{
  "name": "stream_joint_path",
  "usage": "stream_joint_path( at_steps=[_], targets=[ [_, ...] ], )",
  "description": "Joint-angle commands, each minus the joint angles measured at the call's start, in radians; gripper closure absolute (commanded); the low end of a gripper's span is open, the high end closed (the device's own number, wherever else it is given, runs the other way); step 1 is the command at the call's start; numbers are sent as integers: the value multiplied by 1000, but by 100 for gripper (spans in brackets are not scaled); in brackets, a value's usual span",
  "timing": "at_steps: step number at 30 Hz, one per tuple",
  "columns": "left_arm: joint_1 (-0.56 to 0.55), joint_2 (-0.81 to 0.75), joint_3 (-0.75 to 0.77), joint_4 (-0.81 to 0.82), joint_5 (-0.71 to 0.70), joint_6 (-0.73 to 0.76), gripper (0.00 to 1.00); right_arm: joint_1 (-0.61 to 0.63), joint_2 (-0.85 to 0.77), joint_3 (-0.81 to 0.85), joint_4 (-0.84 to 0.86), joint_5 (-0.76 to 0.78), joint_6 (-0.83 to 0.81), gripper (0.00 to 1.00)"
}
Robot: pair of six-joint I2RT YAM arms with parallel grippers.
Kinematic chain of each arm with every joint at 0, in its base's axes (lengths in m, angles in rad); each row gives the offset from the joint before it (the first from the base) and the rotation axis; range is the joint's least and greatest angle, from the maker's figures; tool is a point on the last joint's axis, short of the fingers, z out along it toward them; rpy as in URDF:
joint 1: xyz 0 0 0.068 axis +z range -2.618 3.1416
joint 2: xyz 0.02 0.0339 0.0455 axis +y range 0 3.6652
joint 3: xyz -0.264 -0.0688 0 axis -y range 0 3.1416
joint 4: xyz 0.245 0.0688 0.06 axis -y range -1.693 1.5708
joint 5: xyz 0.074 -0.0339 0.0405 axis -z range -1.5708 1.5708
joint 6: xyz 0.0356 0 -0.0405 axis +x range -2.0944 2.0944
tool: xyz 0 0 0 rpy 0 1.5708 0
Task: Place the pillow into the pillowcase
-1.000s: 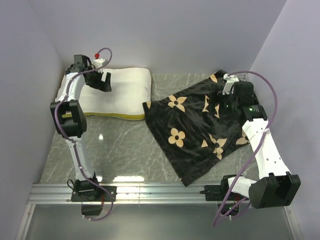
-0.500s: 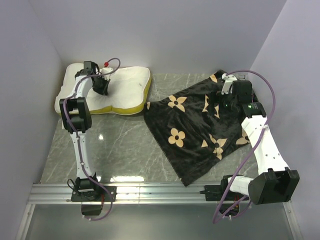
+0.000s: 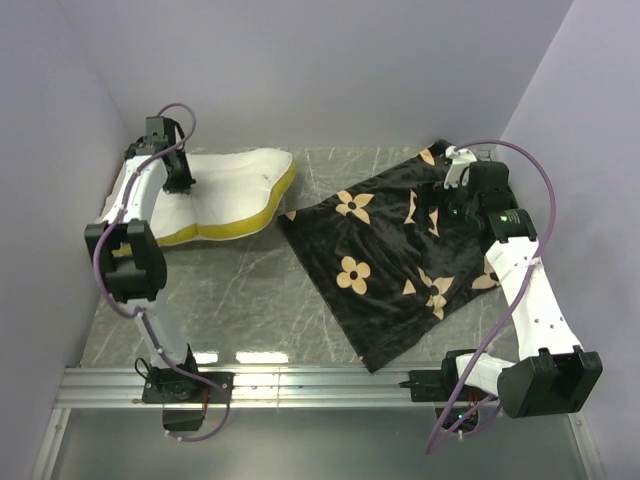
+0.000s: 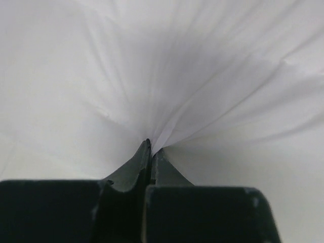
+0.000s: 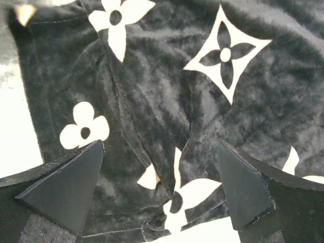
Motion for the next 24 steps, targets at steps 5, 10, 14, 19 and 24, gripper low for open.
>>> stream_joint_path(
  at_steps=[5, 10, 14, 19, 24],
  targets=[
    [6, -348, -235, -15, -281, -312, 100, -1, -39, -24, 50, -40, 11, 0],
    [1, -481, -330, -15, -327, -436, 100, -1, -21, -16, 48, -50, 17, 0],
    [-4, -548, -494, 29, -263, -449, 100, -3, -5, -5, 43, -55, 23, 0],
    [-37, -425, -503, 89, 213, -95, 86, -3, 18, 18, 27, -51, 17, 0],
    [-45, -319, -335, -1, 449, 451, 1, -1, 8, 28, -12, -43, -12, 0]
  ],
)
